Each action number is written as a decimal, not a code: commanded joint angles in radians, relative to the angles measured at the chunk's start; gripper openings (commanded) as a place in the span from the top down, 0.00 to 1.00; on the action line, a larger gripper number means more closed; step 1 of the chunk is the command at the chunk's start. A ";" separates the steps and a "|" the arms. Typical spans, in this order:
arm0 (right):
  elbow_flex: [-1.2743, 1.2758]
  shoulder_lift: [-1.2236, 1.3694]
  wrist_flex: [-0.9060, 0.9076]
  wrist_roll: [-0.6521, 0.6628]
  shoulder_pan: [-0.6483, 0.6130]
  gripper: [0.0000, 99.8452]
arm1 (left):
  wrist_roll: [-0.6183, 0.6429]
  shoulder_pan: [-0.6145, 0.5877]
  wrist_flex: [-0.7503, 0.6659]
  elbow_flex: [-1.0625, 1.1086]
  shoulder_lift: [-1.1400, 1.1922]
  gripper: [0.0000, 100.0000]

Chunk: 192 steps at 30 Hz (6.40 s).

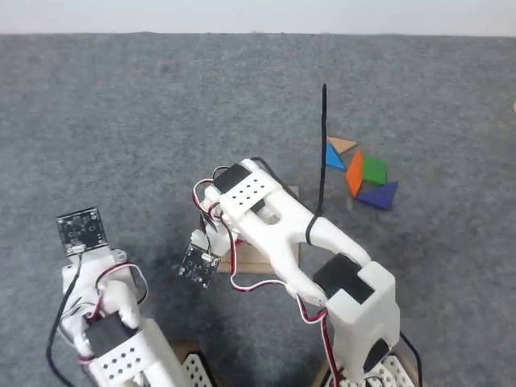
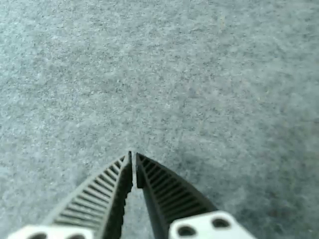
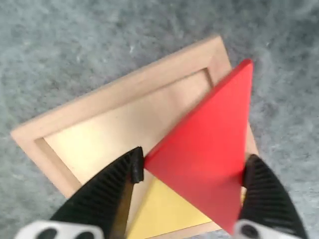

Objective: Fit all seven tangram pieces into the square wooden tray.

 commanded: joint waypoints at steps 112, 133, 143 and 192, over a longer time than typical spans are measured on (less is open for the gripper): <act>0.460 -0.576 -0.286 -1.761 0.723 0.55 | -0.009 -0.002 -0.005 -0.005 -0.006 0.98; -0.069 0.088 -0.315 -2.120 0.668 0.61 | -0.009 -0.002 -0.005 -0.005 -0.006 0.98; -0.152 0.200 -0.291 -2.119 0.674 0.65 | -0.009 -0.002 -0.005 -0.005 -0.006 0.98; -0.448 0.371 0.021 -2.162 0.654 0.80 | -0.009 -0.002 -0.005 -0.005 -0.006 0.98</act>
